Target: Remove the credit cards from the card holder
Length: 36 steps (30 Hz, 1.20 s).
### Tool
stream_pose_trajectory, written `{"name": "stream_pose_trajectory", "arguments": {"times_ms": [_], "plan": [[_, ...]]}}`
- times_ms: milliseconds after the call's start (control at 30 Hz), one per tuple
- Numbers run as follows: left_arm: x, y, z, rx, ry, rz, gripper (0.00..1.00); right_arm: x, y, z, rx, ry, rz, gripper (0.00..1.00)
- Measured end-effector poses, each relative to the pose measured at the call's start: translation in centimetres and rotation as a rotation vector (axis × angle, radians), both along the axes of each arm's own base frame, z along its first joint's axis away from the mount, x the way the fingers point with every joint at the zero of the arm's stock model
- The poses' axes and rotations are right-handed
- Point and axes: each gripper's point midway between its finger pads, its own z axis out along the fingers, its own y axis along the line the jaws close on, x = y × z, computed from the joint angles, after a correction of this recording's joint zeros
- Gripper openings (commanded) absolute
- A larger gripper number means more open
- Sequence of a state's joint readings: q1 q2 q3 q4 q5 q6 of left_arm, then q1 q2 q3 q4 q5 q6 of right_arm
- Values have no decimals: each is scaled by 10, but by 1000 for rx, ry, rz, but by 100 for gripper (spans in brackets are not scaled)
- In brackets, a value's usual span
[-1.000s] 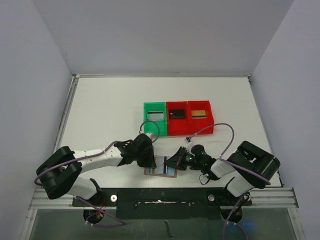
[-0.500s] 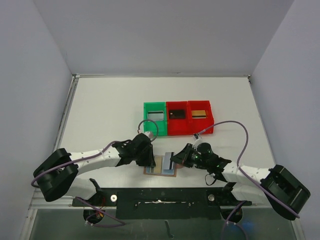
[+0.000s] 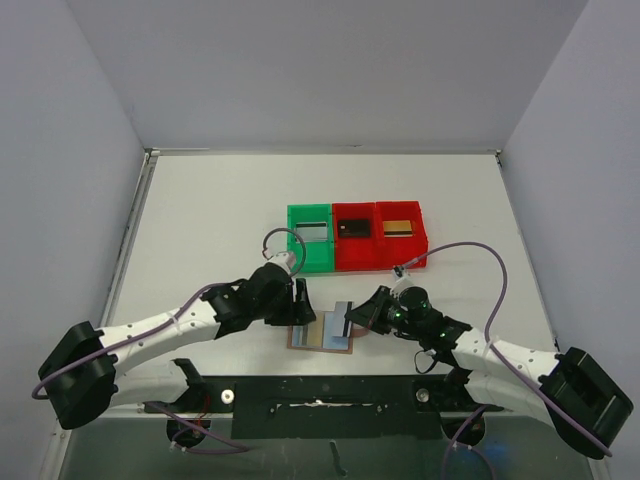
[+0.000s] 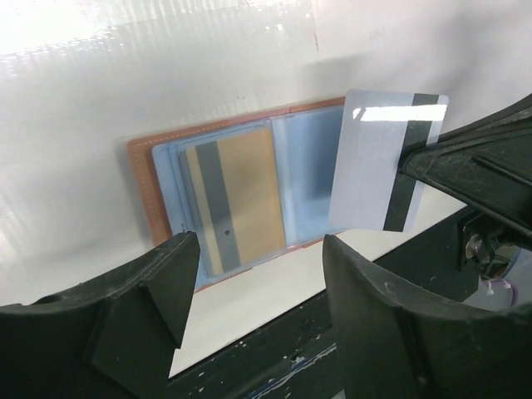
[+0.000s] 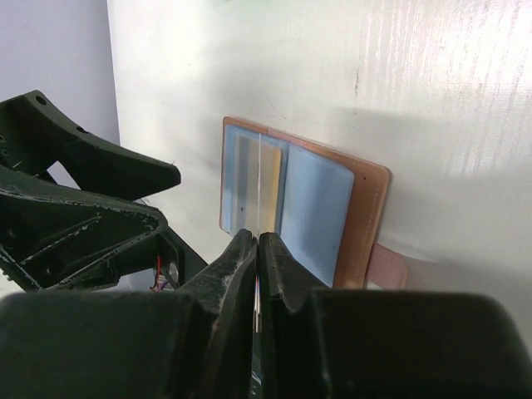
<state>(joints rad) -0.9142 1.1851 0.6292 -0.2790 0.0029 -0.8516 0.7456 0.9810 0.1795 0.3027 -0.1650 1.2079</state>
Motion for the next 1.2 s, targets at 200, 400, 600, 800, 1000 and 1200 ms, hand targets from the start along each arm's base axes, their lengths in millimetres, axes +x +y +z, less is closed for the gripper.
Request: {"name": "stream_pose_trajectory", "arguments": {"times_ms": [200, 400, 600, 800, 1000, 1200], "plan": [[12, 17, 13, 36, -48, 48, 66, 0, 0, 3, 5, -9, 1, 0], [47, 56, 28, 88, -88, 161, 78, 0, 0, 8, 8, -38, 11, 0], [83, 111, 61, 109, -187, 296, 79, 3, 0, 17, -12, -92, 32, 0], [102, 169, 92, 154, -331, 449, 81, 20, 10, 53, -45, -199, 53, 0], [95, 192, 93, 208, -414, 496, 83, 39, 24, 90, -126, -339, 96, 0], [100, 199, 90, 236, -438, 526, 83, 78, 42, 123, -317, -507, 136, 0]]}}
